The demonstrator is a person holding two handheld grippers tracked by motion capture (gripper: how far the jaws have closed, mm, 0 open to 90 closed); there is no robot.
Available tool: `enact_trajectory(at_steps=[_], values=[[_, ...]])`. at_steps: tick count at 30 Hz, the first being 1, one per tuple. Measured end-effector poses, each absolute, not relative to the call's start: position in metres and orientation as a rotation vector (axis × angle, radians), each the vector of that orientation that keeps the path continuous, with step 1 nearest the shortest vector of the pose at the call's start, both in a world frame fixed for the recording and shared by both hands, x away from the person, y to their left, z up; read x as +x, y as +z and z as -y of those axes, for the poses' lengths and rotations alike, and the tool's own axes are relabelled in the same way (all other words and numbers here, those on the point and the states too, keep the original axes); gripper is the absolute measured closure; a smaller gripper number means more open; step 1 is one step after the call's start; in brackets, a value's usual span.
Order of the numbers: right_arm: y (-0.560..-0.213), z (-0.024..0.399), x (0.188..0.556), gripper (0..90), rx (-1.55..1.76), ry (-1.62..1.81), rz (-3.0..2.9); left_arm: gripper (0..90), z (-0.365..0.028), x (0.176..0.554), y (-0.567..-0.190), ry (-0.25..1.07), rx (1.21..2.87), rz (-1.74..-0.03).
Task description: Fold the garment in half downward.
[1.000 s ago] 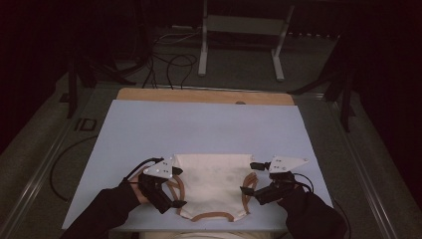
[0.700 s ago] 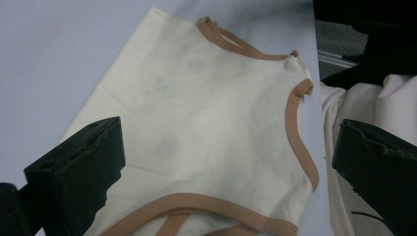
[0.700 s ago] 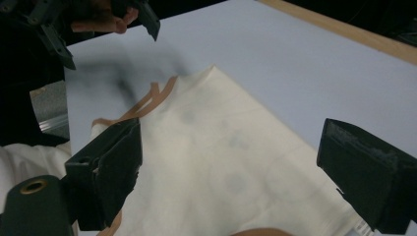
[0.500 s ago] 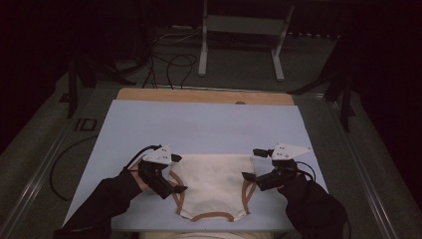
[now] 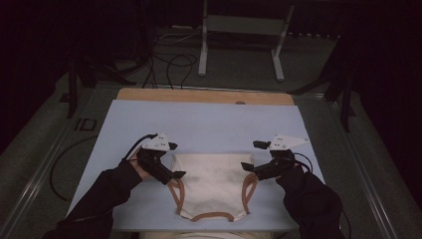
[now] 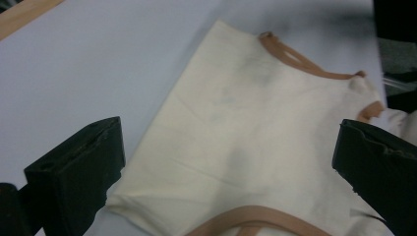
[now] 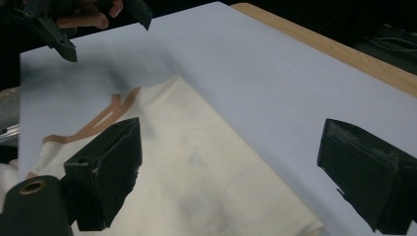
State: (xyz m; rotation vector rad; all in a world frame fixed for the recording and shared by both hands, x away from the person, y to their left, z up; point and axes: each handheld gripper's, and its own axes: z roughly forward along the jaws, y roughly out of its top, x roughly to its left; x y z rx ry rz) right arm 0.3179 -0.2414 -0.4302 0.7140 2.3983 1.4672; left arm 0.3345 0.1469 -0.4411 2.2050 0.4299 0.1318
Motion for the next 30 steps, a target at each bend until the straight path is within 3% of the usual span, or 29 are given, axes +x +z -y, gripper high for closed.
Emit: enact_trajectory(at_steps=[12,30], values=[[-0.44,0.248,0.335,9.4,0.791,1.44,-2.401,0.1,-0.152,0.358,-0.455,0.191,2.203,-0.52],[-0.461,0.256,0.359,9.4,0.847,1.378,-2.435,0.1,-0.155,0.377,-0.483,0.125,2.257,-0.637]])
